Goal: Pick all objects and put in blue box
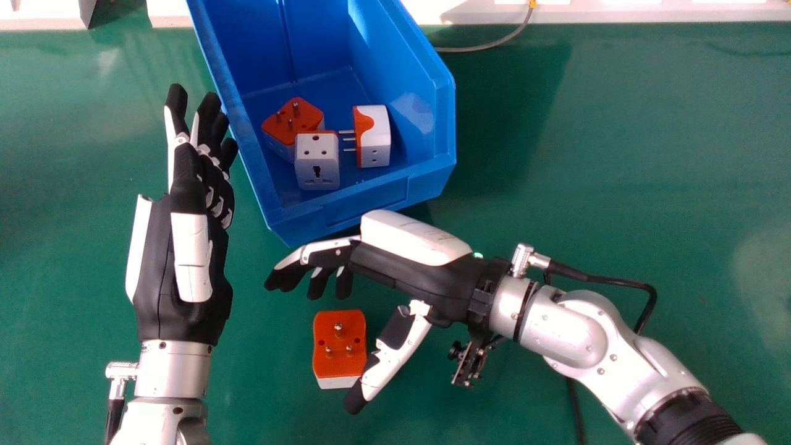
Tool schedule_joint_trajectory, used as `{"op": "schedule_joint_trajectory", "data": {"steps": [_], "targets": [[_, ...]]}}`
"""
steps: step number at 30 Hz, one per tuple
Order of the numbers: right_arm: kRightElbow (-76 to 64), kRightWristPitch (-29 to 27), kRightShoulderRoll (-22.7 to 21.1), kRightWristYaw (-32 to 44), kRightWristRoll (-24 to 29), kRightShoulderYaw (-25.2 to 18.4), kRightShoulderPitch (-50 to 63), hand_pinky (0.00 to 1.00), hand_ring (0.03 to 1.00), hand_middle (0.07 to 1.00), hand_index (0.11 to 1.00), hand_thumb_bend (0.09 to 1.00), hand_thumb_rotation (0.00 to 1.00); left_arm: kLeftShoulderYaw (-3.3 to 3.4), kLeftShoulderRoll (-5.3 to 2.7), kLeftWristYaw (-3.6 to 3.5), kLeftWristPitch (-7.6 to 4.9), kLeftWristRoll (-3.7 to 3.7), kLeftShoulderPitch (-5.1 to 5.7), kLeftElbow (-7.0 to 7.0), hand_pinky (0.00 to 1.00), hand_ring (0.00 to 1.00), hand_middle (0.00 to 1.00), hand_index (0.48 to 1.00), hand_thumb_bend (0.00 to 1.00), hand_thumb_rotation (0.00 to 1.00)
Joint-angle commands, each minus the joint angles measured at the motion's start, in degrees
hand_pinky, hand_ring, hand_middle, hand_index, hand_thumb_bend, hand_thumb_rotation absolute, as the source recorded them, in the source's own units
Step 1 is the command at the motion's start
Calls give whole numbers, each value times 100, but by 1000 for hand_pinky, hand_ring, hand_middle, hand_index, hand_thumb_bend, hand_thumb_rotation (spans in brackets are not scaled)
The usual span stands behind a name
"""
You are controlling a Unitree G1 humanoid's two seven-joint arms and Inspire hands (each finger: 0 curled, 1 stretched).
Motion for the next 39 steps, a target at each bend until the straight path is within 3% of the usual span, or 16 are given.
{"op": "schedule_joint_trajectory", "data": {"steps": [1,25,39], "targets": [[-34,-69,25,-51,48,-5,-119,558,670,753,762,985,198,6,13,-33,-116,-2,-12,-121,1000,1000,1000,1000,875,1000],[514,-392,-99,-178,-179,86,-360,578,685,773,773,991,210,-10,-40,31,-151,64,-50,-99,1000,1000,1000,1000,880,1000],[724,-440,-96,-200,-213,152,-434,585,693,774,773,991,210,-15,-43,-40,-163,-7,-2,-149,1000,1000,1000,1000,879,1000]]}}
